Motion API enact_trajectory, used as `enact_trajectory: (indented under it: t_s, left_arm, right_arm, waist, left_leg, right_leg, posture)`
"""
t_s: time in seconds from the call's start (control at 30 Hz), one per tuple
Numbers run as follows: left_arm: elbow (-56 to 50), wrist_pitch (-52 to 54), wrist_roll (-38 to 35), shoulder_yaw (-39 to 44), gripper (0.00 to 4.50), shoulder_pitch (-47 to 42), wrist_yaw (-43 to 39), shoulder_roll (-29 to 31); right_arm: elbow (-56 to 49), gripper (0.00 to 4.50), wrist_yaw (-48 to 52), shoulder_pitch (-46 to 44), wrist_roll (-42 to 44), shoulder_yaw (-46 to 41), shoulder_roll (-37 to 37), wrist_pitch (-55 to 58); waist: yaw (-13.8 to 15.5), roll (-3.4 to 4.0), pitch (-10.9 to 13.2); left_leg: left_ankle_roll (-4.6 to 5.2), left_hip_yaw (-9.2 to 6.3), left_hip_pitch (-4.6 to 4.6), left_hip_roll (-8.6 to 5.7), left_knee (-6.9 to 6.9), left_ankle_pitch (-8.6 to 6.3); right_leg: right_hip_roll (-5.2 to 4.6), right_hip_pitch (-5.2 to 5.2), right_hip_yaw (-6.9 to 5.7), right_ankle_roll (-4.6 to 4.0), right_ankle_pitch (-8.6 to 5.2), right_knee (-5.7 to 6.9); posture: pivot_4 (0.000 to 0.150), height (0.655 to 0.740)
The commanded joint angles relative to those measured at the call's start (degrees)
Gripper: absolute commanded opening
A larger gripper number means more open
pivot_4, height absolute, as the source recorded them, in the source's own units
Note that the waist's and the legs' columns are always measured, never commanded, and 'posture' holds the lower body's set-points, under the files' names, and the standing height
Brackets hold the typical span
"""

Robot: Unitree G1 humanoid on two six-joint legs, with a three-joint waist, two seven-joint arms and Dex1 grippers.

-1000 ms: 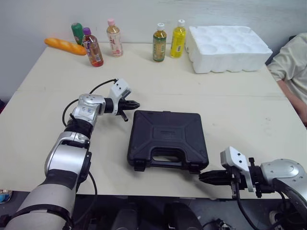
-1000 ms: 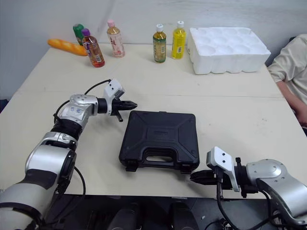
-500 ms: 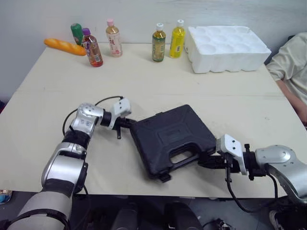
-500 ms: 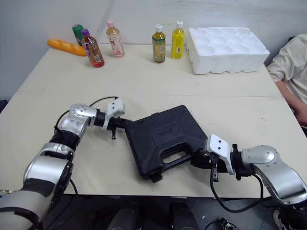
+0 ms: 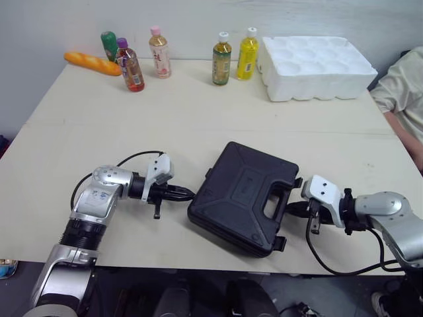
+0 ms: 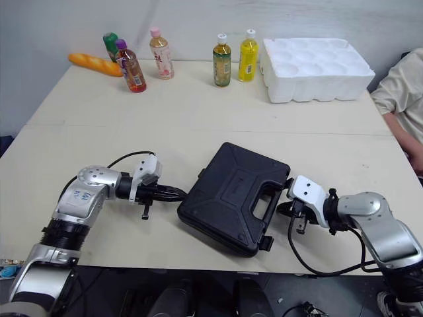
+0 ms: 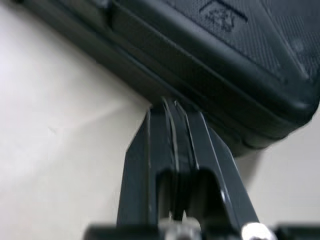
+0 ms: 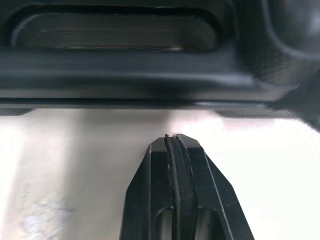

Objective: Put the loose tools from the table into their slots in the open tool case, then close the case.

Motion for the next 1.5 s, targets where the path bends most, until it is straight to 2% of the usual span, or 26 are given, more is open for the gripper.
enact_trajectory:
  t_s: [0.03, 0.27, 0.37, 0.5, 0.7, 0.87, 1.03, 1.13, 1.23, 1.33, 1.5]
  left_arm:
    - [-1.42, -0.32, -1.21, 1.53, 0.04, -1.04, 1.18, 1.23]
    - [-2.88, 2.06, -5.37, 2.19, 0.04, -8.34, -1.75, 2.58]
    - [-3.04, 4.17, -7.40, 0.71, 0.04, -14.33, -1.30, -1.07]
    - [3.06, 4.62, -4.53, -3.46, 0.04, -22.97, 2.23, -8.44]
    - [16.57, -1.78, 0.28, -8.37, 0.04, -32.22, 4.60, -18.22]
    - [32.63, -9.27, 4.69, -10.65, 0.04, -39.46, 6.07, -26.77]
    - [40.68, -14.43, 7.53, -11.67, 0.04, -42.47, 5.04, -31.64]
    - [46.80, -17.48, 13.45, -14.60, 0.04, -43.63, 10.90, -33.99]
    - [49.74, -18.17, 15.85, -15.93, 0.04, -43.67, 10.52, -35.16]
    - [51.53, -21.53, 21.77, -20.98, 0.04, -42.33, 10.68, -34.61]
    - [52.90, -21.45, 23.86, -21.76, 0.04, -40.72, 11.03, -35.47]
  right_arm:
    - [-1.43, 0.00, 0.51, 1.21, 0.45, -2.93, -1.85, -0.04]
    - [-1.40, 0.00, 1.58, 6.54, 3.89, -12.45, -4.07, 0.54]
    - [-0.31, 0.00, 0.36, 7.42, 4.58, -15.97, -3.99, 1.41]
    - [1.82, 0.00, -3.12, 4.55, 4.98, -17.28, -2.02, 3.09]
    - [3.11, 0.00, -5.01, 1.74, 4.76, -15.75, -0.76, 4.53]
    - [3.34, 0.00, -6.63, 0.12, 4.69, -14.51, 0.53, 5.41]
    - [0.99, 0.00, -7.53, 0.88, 5.19, -13.46, 1.34, 6.55]
    - [0.02, 0.00, -8.00, 1.33, 5.40, -13.27, 1.75, 7.03]
    - [-0.53, 0.00, -8.28, 1.35, 5.46, -13.12, 2.21, 7.49]
    - [-0.87, 0.00, -8.43, 1.23, 5.36, -12.62, 2.57, 7.60]
    - [-0.44, 0.00, -8.70, -0.21, 5.32, -12.06, 3.17, 7.62]
  waist:
    - [-0.01, 0.00, 0.00]
    - [-0.04, 0.00, 0.00]
    - [0.29, 0.00, 0.00]
    - [0.38, -0.01, 0.00]
    - [-0.09, 0.00, 0.01]
    - [0.08, -0.01, 0.01]
    - [-0.02, 0.00, 0.01]
    - [0.07, 0.00, 0.01]
    - [0.11, -0.01, 0.01]
    - [0.15, 0.00, 0.01]
    - [0.13, -0.01, 0.00]
  left_leg:
    - [0.00, 0.01, 0.00, 0.00, 0.03, 0.00]
    - [0.02, 0.00, 0.00, 0.00, 0.03, -0.01]
    - [0.04, -0.01, -0.03, 0.00, 0.07, -0.01]
    - [0.07, 0.02, -0.03, -0.04, 0.08, -0.03]
    - [0.01, 0.07, -0.02, -0.02, 0.05, 0.02]
    - [0.02, 0.09, -0.02, -0.04, 0.09, 0.05]
    - [0.01, 0.11, -0.02, -0.04, 0.00, 0.06]
    - [-0.03, 0.10, -0.02, -0.04, 0.04, 0.08]
    - [-0.02, 0.12, -0.02, -0.06, 0.05, 0.08]
    - [-0.02, 0.10, 0.01, -0.05, 0.02, 0.08]
    - [-0.02, 0.11, 0.17, -0.06, 0.03, 0.08]
  right_leg:
    - [0.00, 0.00, 0.01, 0.00, 0.00, -0.01]
    - [0.01, 0.00, 0.00, 0.00, 0.00, -0.02]
    - [0.01, 0.05, -0.03, 0.00, 0.00, 0.04]
    - [0.00, 0.08, 0.00, 0.02, 0.01, 0.05]
    - [0.11, 0.01, 0.03, 0.03, 0.01, 0.09]
    - [0.08, 0.01, 0.04, 0.03, 0.01, 0.00]
    - [0.10, -0.04, 0.05, 0.03, 0.01, 0.03]
    - [0.09, -0.05, 0.06, 0.03, 0.01, 0.00]
    - [0.08, -0.05, 0.09, 0.03, 0.01, 0.02]
    - [0.08, -0.03, 0.08, 0.03, 0.01, 0.00]
    - [0.07, 0.12, 0.09, 0.03, 0.01, 0.00]
  posture:
    - [0.150, 0.7400]
    - [0.150, 0.7400]
    - [0.150, 0.7400]
    - [0.150, 0.7400]
    - [0.150, 0.7400]
    - [0.150, 0.7400]
    - [0.150, 0.7400]
    - [0.150, 0.7400]
    - [0.150, 0.7400]
    - [0.150, 0.7400]
    - [0.150, 0.7400]
